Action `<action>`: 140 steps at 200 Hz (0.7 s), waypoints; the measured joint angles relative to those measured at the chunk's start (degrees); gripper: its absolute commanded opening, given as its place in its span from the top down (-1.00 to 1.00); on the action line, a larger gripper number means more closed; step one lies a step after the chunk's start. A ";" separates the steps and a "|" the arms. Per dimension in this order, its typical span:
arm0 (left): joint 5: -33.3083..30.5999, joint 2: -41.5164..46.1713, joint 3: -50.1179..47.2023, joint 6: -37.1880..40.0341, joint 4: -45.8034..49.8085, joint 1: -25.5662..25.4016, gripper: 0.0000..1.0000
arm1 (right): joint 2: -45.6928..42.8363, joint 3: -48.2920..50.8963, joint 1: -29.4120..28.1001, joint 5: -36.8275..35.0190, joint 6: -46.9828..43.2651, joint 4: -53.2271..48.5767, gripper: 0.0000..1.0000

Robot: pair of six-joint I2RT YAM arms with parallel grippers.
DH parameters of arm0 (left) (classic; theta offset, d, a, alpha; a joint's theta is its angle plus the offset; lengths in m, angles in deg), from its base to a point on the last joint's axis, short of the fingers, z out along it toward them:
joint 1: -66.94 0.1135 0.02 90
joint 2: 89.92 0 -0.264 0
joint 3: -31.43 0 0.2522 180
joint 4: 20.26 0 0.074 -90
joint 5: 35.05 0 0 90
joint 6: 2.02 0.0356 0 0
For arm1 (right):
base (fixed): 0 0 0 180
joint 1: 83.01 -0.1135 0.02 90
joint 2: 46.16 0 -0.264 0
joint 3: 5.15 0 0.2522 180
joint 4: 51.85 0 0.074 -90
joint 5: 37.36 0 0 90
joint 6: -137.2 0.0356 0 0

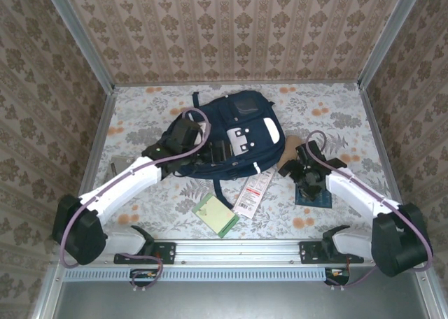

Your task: Pack books, pencil case, and school supplies into a backpack

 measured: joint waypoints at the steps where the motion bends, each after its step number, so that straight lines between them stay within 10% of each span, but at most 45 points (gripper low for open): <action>1: 0.00 -0.22 0.00 -0.28 -0.15 -0.31 -0.71 | -0.13 -0.07 0.07 -0.07 -0.09 -0.15 -0.99; 140: -3.41 -29.46 11.67 -15.43 -19.39 -20.22 -0.16 | 10.64 -4.20 30.99 1.42 -26.71 1.03 -0.61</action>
